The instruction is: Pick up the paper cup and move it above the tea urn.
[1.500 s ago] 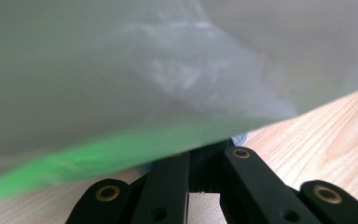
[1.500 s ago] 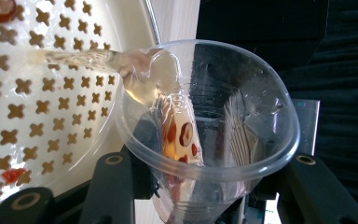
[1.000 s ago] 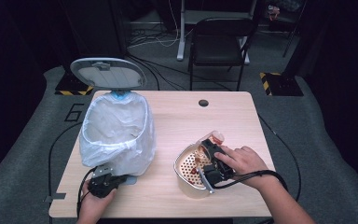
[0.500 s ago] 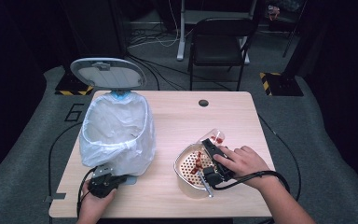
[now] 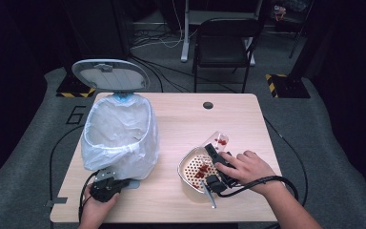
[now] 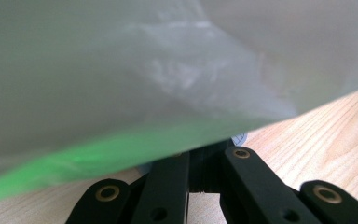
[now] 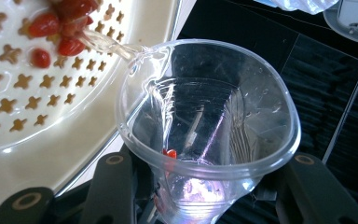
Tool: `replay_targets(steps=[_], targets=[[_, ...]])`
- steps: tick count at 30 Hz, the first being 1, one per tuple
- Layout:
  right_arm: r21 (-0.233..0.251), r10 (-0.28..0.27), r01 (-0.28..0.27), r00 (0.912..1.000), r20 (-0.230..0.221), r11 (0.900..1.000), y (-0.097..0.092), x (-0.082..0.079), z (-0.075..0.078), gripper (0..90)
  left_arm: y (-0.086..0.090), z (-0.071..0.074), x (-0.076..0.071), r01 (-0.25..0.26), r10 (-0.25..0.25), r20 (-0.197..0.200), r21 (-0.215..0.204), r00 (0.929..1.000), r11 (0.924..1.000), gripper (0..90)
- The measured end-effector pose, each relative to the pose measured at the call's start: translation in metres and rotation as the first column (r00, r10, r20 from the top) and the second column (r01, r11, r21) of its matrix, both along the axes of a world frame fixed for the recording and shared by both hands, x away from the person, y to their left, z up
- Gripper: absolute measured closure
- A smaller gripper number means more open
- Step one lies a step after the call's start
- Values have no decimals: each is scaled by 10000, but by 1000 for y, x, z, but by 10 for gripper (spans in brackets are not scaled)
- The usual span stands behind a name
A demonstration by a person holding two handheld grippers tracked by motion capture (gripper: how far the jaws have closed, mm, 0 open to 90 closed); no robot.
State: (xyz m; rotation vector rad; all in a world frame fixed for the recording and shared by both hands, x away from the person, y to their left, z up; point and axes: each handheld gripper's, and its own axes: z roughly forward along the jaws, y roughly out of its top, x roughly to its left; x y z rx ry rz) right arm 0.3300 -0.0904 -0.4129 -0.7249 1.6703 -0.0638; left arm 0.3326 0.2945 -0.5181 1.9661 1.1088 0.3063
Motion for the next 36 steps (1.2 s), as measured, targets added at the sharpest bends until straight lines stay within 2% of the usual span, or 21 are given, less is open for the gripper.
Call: replay_targets(steps=[5,15,16,25,36], targets=[[-270,23,-17,9997,244,9996,0,0,-2,542,0,0,0,-10,10,-2,-8,10000,10000,900],[-241,2,4,9997,264,9997,-1,0,-2,544,-1,0,0,-60,60,-7,-67,10000,10000,900],[-365,24,-14,9996,280,9993,0,0,-2,544,-1,0,0,-61,61,-9,-64,10000,10000,900],[-512,20,-2,9994,354,9987,-1,0,-4,543,0,0,0,-1,1,-9,-2,10000,10000,900],[-542,156,-123,9980,616,9985,-1,0,-6,543,0,0,0,1,-1,-8,2,10000,10000,900]])
